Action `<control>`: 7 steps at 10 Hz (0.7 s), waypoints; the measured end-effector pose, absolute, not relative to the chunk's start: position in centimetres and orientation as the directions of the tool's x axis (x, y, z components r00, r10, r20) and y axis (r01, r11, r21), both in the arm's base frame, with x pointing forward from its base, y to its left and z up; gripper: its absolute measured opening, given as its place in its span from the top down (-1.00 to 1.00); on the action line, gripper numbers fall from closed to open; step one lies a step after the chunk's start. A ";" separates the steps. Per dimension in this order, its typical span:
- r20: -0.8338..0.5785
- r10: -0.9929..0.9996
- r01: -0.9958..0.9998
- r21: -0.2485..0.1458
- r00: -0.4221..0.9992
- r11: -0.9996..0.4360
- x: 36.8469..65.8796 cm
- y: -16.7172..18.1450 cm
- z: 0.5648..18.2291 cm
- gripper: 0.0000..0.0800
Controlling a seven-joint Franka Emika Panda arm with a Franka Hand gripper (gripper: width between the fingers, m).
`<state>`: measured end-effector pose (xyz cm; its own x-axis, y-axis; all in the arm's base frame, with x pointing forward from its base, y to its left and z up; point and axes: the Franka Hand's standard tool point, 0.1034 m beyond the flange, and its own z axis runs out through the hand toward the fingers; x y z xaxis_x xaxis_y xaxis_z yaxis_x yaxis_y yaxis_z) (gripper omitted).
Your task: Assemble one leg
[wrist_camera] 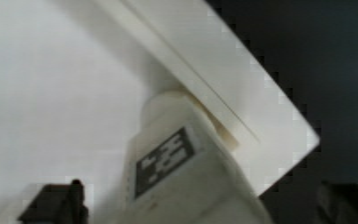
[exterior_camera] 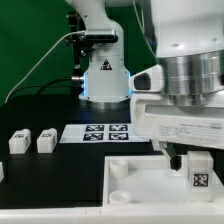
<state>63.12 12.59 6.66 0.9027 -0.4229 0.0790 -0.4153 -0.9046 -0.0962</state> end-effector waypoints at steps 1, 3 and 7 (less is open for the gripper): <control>0.093 -0.305 -0.298 -0.083 0.948 -0.951 63.1 12.8 6.7 -0.62; 0.116 -0.054 -0.049 -0.042 0.992 -0.998 63.3 12.5 7.0 -0.62; 0.103 -0.264 -0.258 -0.067 0.959 -0.964 63.3 12.4 6.9 0.04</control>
Offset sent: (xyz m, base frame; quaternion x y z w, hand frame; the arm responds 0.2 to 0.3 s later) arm 0.0000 0.0000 0.0000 0.0000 0.0000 0.0899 0.9960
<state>63.27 12.41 6.93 0.9589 -0.2643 0.1033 -0.2584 -0.9637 -0.0674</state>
